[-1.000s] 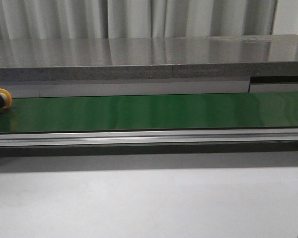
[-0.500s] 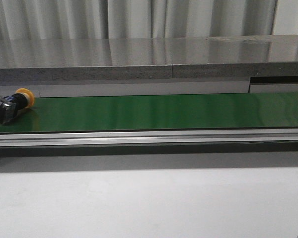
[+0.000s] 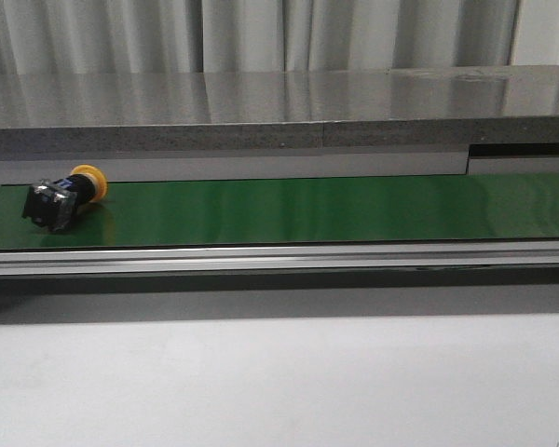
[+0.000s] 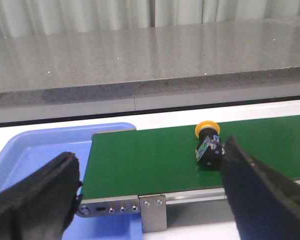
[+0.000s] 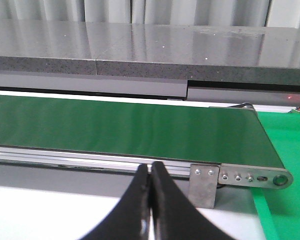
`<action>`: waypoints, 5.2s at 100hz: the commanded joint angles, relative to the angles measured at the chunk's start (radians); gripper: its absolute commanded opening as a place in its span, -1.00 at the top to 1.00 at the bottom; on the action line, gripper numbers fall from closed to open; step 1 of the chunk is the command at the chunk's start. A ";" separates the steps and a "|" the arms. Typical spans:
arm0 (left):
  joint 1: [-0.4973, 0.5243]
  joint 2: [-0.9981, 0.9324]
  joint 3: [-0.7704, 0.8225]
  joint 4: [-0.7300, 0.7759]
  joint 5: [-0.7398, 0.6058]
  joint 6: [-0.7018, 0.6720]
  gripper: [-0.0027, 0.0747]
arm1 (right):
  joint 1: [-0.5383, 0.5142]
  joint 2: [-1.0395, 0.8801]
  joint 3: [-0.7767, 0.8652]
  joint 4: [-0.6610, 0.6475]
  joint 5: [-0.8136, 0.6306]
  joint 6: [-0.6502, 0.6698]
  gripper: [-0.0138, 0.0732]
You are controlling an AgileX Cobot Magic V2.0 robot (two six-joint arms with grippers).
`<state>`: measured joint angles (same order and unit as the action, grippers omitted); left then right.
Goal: Move button from left to right
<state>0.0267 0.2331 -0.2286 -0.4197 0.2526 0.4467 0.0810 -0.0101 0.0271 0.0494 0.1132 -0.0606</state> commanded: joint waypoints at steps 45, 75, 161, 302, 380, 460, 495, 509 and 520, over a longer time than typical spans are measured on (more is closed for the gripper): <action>-0.007 0.005 -0.003 -0.019 -0.163 -0.002 0.17 | 0.000 -0.013 -0.017 -0.012 -0.073 0.000 0.84; -0.007 0.005 -0.003 -0.019 -0.163 -0.002 0.98 | 0.000 -0.013 -0.017 -0.012 -0.107 0.000 0.84; -0.007 0.005 -0.003 -0.019 -0.163 -0.002 0.98 | 0.000 0.464 -0.716 0.019 0.573 0.000 0.84; -0.007 0.005 -0.003 -0.019 -0.163 -0.002 0.98 | 0.000 1.180 -1.004 0.360 0.527 -0.087 -0.68; -0.007 0.005 -0.003 -0.019 -0.163 -0.002 0.98 | 0.101 1.625 -1.225 0.426 0.476 -0.114 -0.68; -0.007 0.005 -0.003 -0.019 -0.163 -0.002 0.98 | 0.025 1.641 -1.226 0.368 0.493 -0.114 0.26; -0.007 0.005 -0.003 -0.019 -0.163 -0.002 0.98 | -0.291 1.563 -1.226 0.133 0.548 -0.114 0.26; -0.007 0.005 -0.003 -0.019 -0.163 -0.002 0.98 | -0.407 1.563 -1.226 0.021 0.519 -0.114 0.26; -0.007 0.005 -0.003 -0.019 -0.163 -0.002 0.98 | -0.476 1.563 -1.226 0.014 0.469 -0.114 0.26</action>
<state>0.0267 0.2287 -0.2045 -0.4240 0.1703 0.4471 -0.3503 1.6004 -1.1683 0.0810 0.6613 -0.1665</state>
